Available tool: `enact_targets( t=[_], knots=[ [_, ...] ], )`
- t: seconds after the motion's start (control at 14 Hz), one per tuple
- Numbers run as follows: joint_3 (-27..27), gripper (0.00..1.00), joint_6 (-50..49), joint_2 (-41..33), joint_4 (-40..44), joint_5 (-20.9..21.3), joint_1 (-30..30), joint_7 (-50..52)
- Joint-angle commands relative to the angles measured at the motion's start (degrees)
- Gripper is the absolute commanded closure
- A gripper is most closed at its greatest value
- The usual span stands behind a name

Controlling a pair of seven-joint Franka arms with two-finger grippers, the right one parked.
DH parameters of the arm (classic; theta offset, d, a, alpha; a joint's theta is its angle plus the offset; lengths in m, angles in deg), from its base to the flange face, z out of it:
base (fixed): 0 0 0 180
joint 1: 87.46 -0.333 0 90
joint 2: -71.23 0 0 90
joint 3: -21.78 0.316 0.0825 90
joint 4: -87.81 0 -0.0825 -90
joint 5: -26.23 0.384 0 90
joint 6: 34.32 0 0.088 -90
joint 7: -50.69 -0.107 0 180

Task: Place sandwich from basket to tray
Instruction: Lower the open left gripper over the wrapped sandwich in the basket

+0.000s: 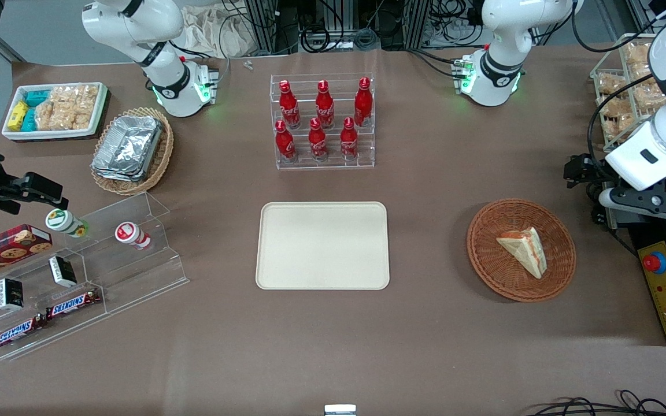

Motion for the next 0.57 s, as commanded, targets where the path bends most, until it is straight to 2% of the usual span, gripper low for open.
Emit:
enact_targets(
  t=[0.0, 0.36, 0.5],
  knots=[
    [-0.2, 0.00, -1.6, 0.8, 1.3, 1.0, 0.0, -0.5],
    [-0.1, 0.00, -1.6, 1.7, 1.6, 1.0, -0.1, 0.0],
    [-0.1, 0.00, -1.3, 2.9, 0.9, 1.1, -0.2, 3.8]
  ],
)
